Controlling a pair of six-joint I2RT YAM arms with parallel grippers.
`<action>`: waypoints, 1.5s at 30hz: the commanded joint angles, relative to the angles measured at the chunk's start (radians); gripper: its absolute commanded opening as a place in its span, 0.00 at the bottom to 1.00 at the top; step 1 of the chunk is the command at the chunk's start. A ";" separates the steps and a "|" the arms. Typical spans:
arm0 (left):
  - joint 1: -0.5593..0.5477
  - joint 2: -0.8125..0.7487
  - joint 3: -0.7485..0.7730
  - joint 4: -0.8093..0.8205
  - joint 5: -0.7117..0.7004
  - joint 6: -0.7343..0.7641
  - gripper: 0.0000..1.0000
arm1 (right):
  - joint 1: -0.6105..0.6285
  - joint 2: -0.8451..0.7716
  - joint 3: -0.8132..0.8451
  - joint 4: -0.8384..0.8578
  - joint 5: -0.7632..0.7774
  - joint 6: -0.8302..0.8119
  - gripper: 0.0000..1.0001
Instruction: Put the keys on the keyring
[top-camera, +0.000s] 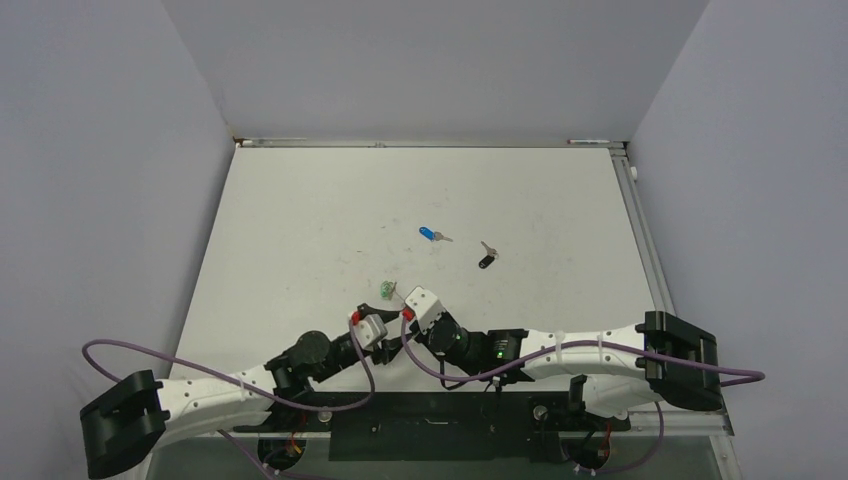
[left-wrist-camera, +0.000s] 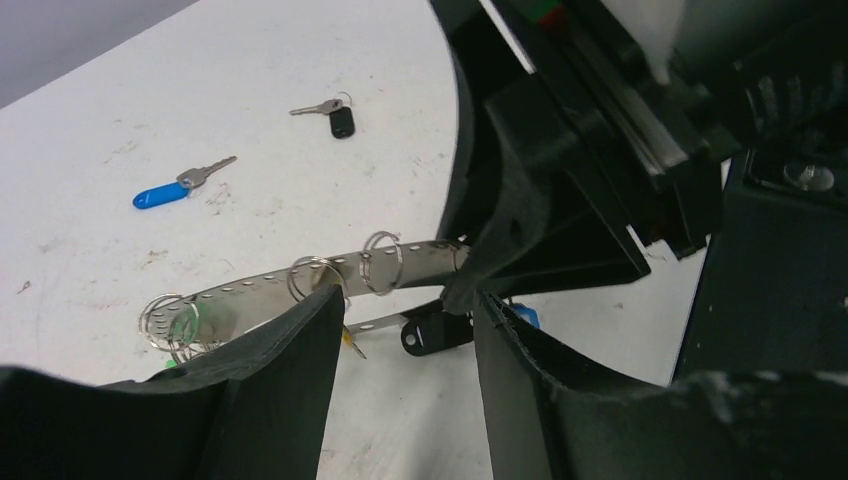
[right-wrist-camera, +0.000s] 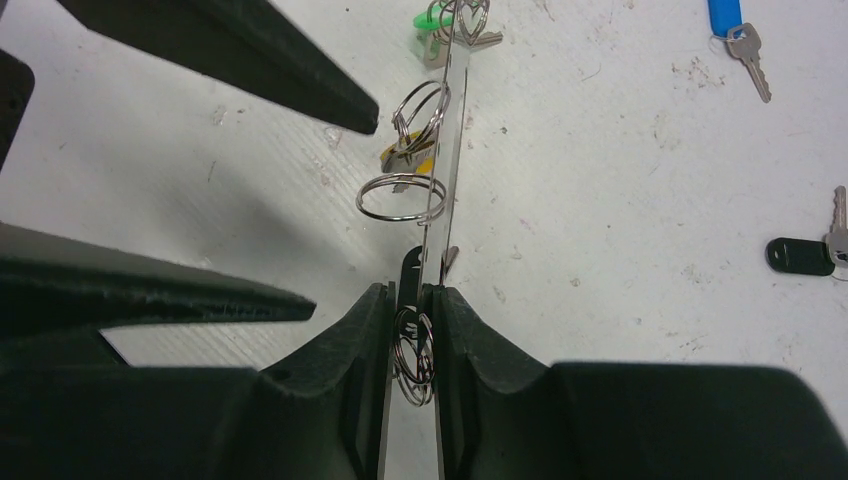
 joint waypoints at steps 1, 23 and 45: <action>-0.084 0.045 0.009 0.055 -0.056 0.137 0.47 | 0.000 -0.019 0.049 -0.017 -0.013 0.015 0.05; -0.277 0.073 0.087 -0.004 -0.342 0.345 0.37 | -0.003 -0.015 0.071 -0.064 -0.027 0.025 0.05; -0.278 0.147 0.103 0.048 -0.391 0.400 0.28 | 0.000 -0.014 0.073 -0.063 -0.060 0.021 0.05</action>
